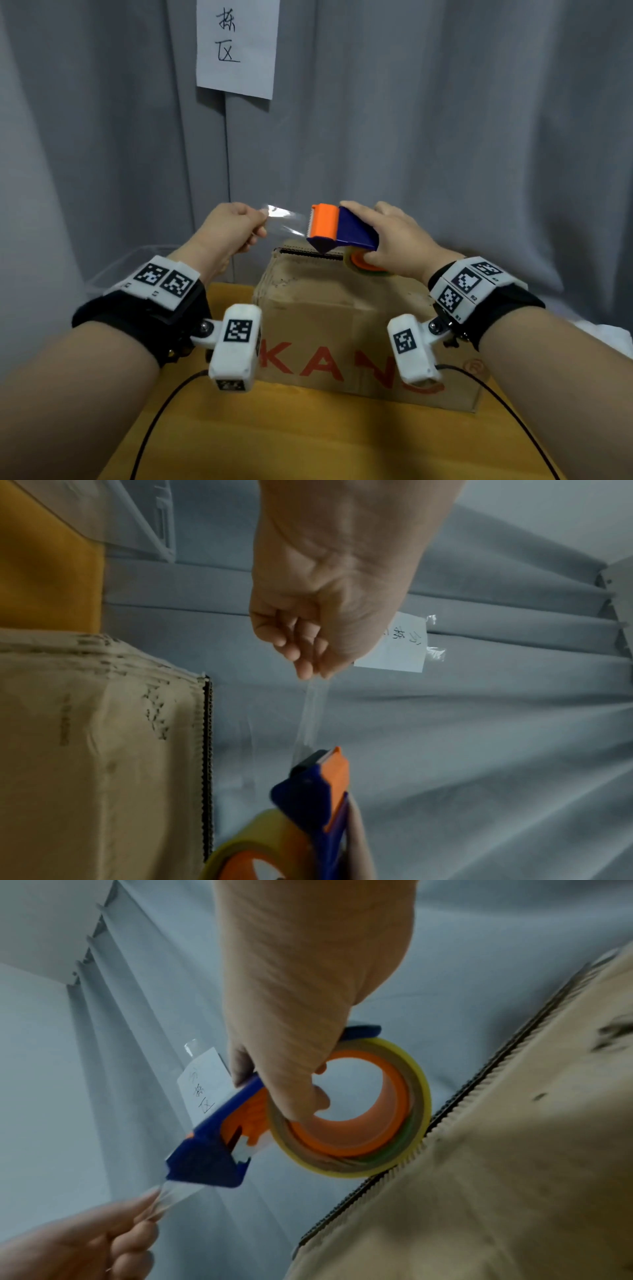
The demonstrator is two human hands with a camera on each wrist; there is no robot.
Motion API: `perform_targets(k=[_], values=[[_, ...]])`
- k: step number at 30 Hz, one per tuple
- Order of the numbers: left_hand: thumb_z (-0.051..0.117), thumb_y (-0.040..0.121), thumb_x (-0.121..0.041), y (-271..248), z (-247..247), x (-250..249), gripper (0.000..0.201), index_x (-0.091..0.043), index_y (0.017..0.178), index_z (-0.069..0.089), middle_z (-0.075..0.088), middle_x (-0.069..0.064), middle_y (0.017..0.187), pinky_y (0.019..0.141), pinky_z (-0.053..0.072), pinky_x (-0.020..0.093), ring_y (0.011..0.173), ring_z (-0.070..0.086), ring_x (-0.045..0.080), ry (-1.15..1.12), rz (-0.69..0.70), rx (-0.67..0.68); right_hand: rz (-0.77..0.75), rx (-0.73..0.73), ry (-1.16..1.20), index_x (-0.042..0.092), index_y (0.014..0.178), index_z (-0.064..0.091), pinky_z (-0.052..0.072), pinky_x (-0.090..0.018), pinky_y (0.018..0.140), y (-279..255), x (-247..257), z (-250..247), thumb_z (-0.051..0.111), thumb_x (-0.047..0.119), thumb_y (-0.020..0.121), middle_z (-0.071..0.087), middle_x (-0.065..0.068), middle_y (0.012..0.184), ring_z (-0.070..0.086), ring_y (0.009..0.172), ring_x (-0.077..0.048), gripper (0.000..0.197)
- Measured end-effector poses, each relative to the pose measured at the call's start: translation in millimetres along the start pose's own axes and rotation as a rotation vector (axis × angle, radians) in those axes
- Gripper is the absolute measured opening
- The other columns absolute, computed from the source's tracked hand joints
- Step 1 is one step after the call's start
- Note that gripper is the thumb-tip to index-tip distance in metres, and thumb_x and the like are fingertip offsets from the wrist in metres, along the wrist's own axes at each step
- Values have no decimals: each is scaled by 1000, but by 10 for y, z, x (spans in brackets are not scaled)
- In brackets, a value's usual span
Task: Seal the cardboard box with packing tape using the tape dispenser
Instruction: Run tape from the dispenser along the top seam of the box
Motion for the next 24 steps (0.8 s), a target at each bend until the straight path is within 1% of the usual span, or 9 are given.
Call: perform_targets(k=[3, 5, 8, 9, 11, 15, 19, 21, 24], values=[[59, 90, -31, 139, 16, 124, 17, -14, 88, 58, 62, 0, 78, 60, 47, 20, 63, 55, 10, -36, 23, -49, 23, -44, -64, 31, 148, 21, 34, -32, 86, 210, 36, 78, 57, 19, 82, 47, -5, 108, 45, 99, -24, 76], [61, 89, -33, 219, 62, 237, 28, -13, 107, 54, 62, 1, 96, 78, 51, 29, 85, 62, 13, -41, -7, -19, 47, -55, -72, 29, 148, 21, 32, -34, 88, 357, 41, 160, 54, 16, 82, 47, -7, 110, 44, 102, -27, 75], [64, 87, -35, 344, 175, 418, 51, -16, 128, 41, 53, -2, 120, 99, 42, 37, 112, 51, 16, -17, -40, 31, 79, -65, -62, 29, 148, 22, 27, -34, 88, 545, 34, 316, 53, 17, 83, 47, -8, 115, 42, 107, -28, 73], [65, 86, -34, 385, 221, 483, 55, -17, 132, 38, 50, -4, 125, 101, 38, 36, 116, 46, 15, -8, -48, 45, 93, -66, -56, 30, 148, 23, 27, -35, 88, 590, 24, 371, 52, 18, 83, 47, -8, 116, 42, 108, -29, 72], [65, 87, -30, 462, 310, 618, 60, -18, 136, 33, 45, -6, 133, 98, 34, 33, 120, 41, 15, 14, -64, 83, 125, -61, -40, 32, 147, 25, 26, -35, 88, 652, -20, 489, 51, 19, 84, 48, -6, 116, 42, 109, -28, 69], [66, 86, -22, 587, 462, 829, 63, -15, 136, 29, 43, 0, 138, 96, 40, 34, 116, 43, 16, 45, -97, 141, 180, -21, -16, 39, 144, 27, 29, -37, 90, 701, -162, 664, 48, 17, 85, 50, -5, 116, 44, 107, -29, 66], [69, 84, -13, 618, 573, 955, 61, -10, 132, 31, 45, 4, 126, 95, 43, 35, 114, 49, 21, 105, -98, 133, 191, 10, 10, 43, 139, 34, 36, -41, 90, 725, -253, 696, 51, 23, 85, 53, -6, 109, 49, 105, -33, 60], [70, 82, -12, 589, 591, 998, 59, -11, 127, 33, 46, 3, 119, 99, 43, 39, 117, 50, 24, 121, -96, 124, 195, 37, 15, 45, 137, 35, 37, -42, 90, 733, -260, 694, 52, 25, 85, 53, -5, 107, 50, 104, -34, 58], [72, 80, -13, 486, 597, 1010, 53, -14, 117, 34, 46, 4, 116, 99, 45, 40, 114, 52, 24, 135, -71, 117, 186, 95, 29, 46, 134, 39, 40, -42, 89, 694, -235, 630, 54, 28, 84, 54, -2, 105, 52, 104, -33, 56]])
Point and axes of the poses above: each hand's wrist, its own y-axis towards the middle knuckle, its own z-axis out of the palm, x = y × z, the point moved 1 cm from there along y, towards the middle knuckle
